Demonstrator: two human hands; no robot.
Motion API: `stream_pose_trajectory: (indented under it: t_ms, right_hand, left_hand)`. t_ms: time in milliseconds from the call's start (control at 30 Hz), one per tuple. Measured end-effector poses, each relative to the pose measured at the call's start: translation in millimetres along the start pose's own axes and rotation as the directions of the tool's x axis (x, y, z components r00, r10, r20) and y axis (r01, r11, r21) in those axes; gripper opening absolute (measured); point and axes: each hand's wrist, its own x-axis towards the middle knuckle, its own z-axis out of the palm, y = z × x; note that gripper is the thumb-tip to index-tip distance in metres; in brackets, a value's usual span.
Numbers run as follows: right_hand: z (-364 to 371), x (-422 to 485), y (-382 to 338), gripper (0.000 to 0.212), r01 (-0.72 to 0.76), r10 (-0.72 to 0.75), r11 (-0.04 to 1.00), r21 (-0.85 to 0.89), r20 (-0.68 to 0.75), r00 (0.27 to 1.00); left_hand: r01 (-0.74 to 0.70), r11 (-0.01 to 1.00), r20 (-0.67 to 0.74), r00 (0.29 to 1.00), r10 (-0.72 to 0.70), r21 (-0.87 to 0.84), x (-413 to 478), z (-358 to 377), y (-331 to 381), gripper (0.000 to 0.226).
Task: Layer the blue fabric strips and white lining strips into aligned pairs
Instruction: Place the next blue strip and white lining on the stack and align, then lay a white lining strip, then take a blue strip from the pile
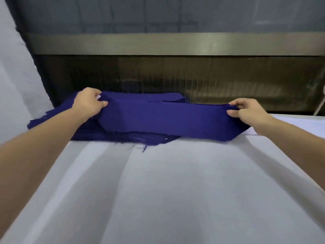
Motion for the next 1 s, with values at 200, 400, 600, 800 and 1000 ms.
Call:
stream_pose_trajectory:
  t_ms: [200, 400, 600, 800, 1000]
  right_hand:
    - [47.1, 26.1, -33.7, 0.009, -0.021, 0.02, 1.0, 0.011, 0.08, 0.997]
    - [82.1, 40.4, -51.5, 0.013, -0.045, 0.038, 0.998, 0.041, 0.16, 0.986]
    - [104.6, 51.5, -58.5, 0.008, -0.008, 0.012, 1.0, -0.021, 0.201, 0.98]
    - [116.7, 62.1, -48.3, 0.009, 0.141, -0.089, 0.935, -0.326, 0.171, 0.981]
    - [126.3, 75.8, -43.5, 0.043, 0.428, -0.403, 0.66, -0.617, 0.191, 0.895]
  left_hand:
    - [-0.023, 0.943, -0.041, 0.998, 0.039, 0.333, 31.9, -21.5, -29.4, 0.041]
    - [-0.021, 0.842, -0.049, 0.997, 0.057, 0.539, 47.9, -34.1, -50.6, 0.031]
    - [0.061, 0.743, -0.065, 0.998, -0.023, 0.666, 50.0, -28.0, -76.8, 0.029]
    - [0.085, 0.712, 0.0, 0.993, -0.118, 0.697, 55.6, -20.5, -92.6, 0.031]
    - [-0.004, 0.715, 0.003, 1.0, 0.002, 0.699, 62.3, -9.9, -76.2, 0.032]
